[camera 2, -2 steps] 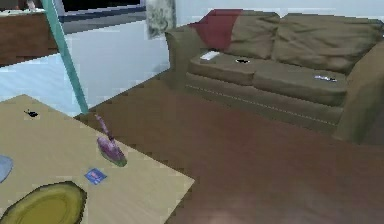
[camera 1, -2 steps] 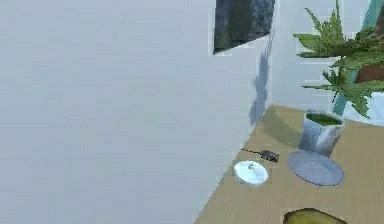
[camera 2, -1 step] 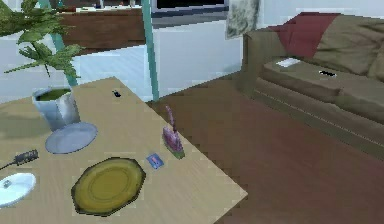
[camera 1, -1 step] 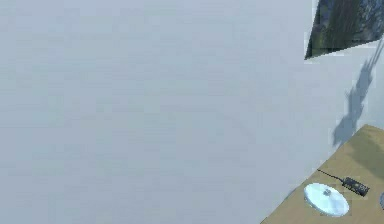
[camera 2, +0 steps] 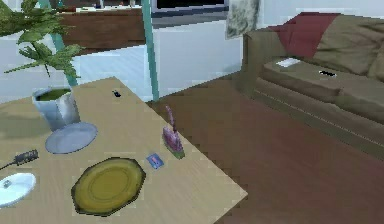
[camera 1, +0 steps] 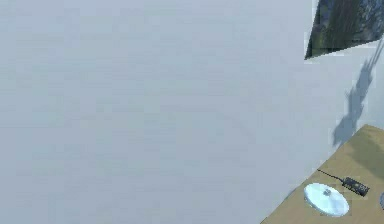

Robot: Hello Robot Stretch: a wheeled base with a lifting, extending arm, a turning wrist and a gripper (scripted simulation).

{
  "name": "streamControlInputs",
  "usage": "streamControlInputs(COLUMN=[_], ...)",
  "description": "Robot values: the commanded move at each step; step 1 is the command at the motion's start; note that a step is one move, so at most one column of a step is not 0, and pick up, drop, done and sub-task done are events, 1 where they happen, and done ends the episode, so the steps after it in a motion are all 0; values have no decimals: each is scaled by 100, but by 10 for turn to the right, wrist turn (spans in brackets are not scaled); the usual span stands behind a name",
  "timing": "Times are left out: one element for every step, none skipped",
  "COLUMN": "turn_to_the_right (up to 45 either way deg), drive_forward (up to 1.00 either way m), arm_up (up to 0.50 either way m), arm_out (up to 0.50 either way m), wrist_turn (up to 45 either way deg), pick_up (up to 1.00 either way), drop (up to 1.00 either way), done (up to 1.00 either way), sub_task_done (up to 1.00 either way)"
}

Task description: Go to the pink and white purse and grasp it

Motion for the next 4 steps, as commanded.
streamControlInputs(turn_to_the_right=[0,0,0,0], drive_forward=[0,0,0,0], arm_up=[36,0,0,0], arm_out=[0,36,0,0], wrist_turn=[0,0,450,450], pick_up=[0,0,0,0], drop=[0,0,0,0], done=[0,0,0,0], sub_task_done=[0,0,0,0])
